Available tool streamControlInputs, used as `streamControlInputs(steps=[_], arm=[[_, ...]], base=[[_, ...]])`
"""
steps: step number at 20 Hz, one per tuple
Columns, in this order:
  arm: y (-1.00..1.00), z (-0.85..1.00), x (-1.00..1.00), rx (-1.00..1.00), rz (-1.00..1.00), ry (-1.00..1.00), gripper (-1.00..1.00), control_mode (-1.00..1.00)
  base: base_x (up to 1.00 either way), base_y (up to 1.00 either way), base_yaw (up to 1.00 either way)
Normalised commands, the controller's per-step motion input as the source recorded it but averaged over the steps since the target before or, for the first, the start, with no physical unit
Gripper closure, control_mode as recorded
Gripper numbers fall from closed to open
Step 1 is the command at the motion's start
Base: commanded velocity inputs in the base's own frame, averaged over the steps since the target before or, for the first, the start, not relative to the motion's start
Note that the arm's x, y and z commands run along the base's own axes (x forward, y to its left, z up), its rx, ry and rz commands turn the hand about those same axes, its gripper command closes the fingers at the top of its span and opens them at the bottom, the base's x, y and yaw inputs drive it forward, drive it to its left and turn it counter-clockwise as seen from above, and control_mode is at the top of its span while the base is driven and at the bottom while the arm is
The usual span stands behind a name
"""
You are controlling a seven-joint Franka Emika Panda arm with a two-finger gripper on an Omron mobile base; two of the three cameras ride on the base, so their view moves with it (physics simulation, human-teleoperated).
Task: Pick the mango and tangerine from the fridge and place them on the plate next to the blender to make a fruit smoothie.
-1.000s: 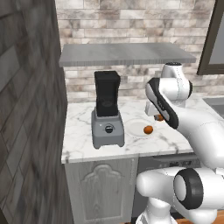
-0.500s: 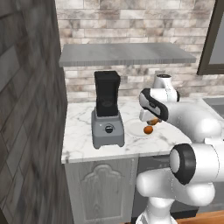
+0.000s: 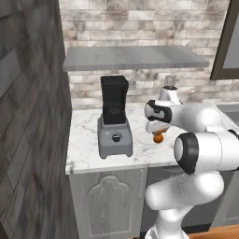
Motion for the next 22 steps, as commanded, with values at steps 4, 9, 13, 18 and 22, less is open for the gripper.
streamControlInputs(steps=[4,9,13,18,22], arm=[[0.0,-0.42,0.47,0.01,0.07,0.0,1.0,-1.0],[0.0,-0.43,0.59,0.01,0.05,-0.01,1.0,-1.0],[0.05,-0.32,0.64,0.02,0.01,-0.03,-1.0,-1.0],[0.04,-0.06,0.3,0.0,-0.01,-0.02,-1.0,-1.0],[0.0,0.06,-0.02,0.0,0.0,-0.01,-1.0,-1.0]], base=[[0.0,0.0,0.0],[0.0,0.0,0.0],[0.0,0.0,0.0],[0.0,0.0,0.0],[0.0,0.0,0.0]])
